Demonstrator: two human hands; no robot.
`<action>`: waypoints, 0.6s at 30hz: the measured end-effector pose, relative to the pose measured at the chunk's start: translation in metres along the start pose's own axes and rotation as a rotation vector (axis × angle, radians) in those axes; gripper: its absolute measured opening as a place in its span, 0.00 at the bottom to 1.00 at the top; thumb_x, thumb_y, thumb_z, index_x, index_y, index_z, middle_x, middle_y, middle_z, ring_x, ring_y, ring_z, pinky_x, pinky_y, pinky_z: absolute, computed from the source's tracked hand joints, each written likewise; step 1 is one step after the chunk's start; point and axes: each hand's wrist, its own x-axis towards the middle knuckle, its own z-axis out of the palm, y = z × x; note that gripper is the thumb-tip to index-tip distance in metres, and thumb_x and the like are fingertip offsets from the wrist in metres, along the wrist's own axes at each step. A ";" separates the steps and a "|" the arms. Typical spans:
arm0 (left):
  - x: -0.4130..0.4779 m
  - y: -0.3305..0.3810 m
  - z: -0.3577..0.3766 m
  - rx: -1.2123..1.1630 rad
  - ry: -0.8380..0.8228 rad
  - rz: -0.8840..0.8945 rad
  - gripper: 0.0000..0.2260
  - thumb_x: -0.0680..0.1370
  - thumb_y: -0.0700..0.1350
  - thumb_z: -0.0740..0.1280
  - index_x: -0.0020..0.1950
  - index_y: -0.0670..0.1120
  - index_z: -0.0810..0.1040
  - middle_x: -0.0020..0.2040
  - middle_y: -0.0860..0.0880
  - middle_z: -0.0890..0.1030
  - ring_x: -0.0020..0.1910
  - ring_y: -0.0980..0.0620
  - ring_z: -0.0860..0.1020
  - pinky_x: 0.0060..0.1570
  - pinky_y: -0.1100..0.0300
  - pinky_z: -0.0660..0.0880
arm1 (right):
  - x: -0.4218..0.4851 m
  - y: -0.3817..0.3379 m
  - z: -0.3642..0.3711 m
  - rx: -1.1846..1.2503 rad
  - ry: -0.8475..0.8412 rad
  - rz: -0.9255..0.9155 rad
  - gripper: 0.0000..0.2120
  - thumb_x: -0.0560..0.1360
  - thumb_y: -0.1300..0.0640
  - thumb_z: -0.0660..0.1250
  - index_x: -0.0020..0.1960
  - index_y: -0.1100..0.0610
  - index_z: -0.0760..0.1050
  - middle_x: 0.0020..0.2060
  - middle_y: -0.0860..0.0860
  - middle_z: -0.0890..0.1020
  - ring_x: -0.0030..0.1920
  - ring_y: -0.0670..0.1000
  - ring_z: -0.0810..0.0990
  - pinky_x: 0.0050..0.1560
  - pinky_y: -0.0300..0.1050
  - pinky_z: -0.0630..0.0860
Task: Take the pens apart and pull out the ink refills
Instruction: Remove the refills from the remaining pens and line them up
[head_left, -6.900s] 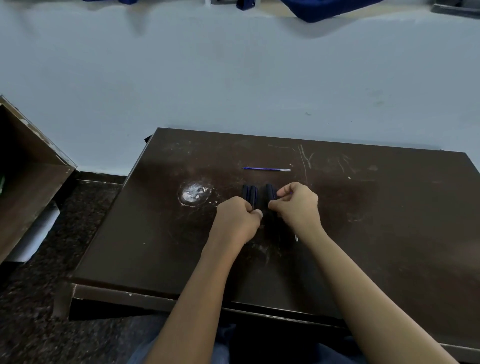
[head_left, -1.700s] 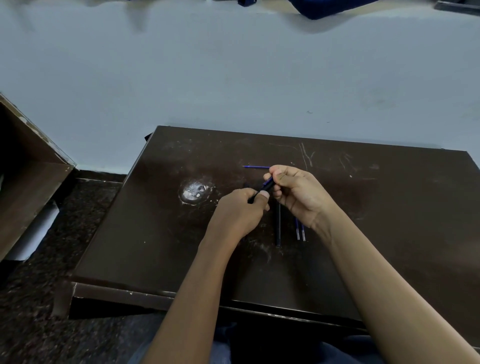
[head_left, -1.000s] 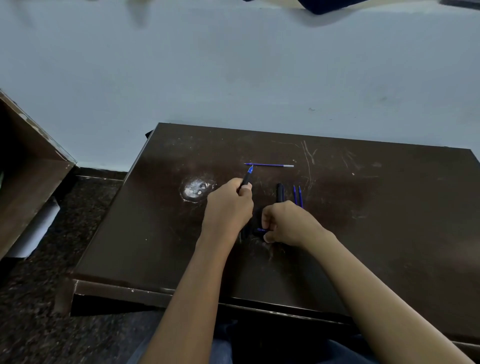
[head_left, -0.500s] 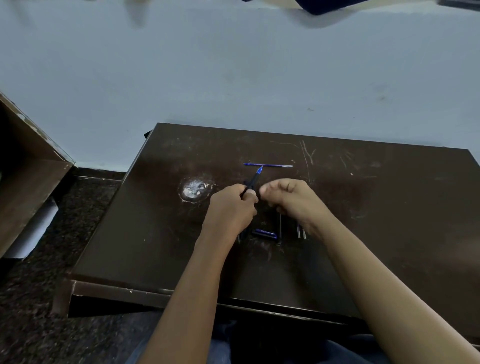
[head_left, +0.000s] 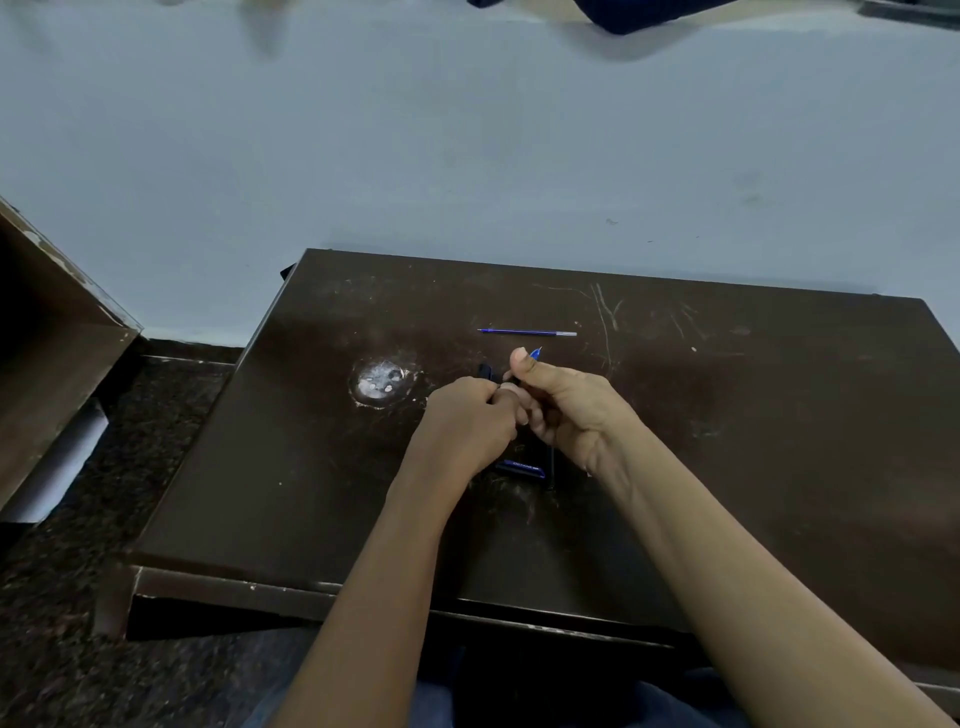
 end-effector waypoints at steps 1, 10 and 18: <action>-0.001 0.000 0.000 0.012 0.006 0.000 0.16 0.80 0.49 0.58 0.42 0.46 0.82 0.36 0.50 0.79 0.33 0.57 0.74 0.33 0.63 0.69 | 0.001 0.000 0.000 0.003 0.016 0.017 0.08 0.72 0.58 0.73 0.40 0.62 0.78 0.22 0.50 0.79 0.19 0.42 0.75 0.21 0.31 0.70; -0.001 0.009 -0.004 -0.376 -0.094 -0.078 0.16 0.80 0.47 0.58 0.34 0.46 0.75 0.26 0.53 0.67 0.21 0.58 0.61 0.20 0.66 0.58 | 0.005 -0.005 -0.004 -0.069 -0.120 -0.150 0.05 0.72 0.59 0.71 0.41 0.61 0.79 0.28 0.49 0.77 0.26 0.43 0.68 0.26 0.33 0.63; -0.004 0.016 -0.009 -0.713 -0.270 -0.089 0.17 0.82 0.50 0.56 0.35 0.48 0.72 0.24 0.55 0.64 0.17 0.61 0.57 0.15 0.70 0.54 | -0.005 -0.017 -0.002 0.067 -0.339 -0.285 0.09 0.79 0.64 0.60 0.54 0.60 0.77 0.43 0.51 0.84 0.26 0.45 0.74 0.33 0.37 0.75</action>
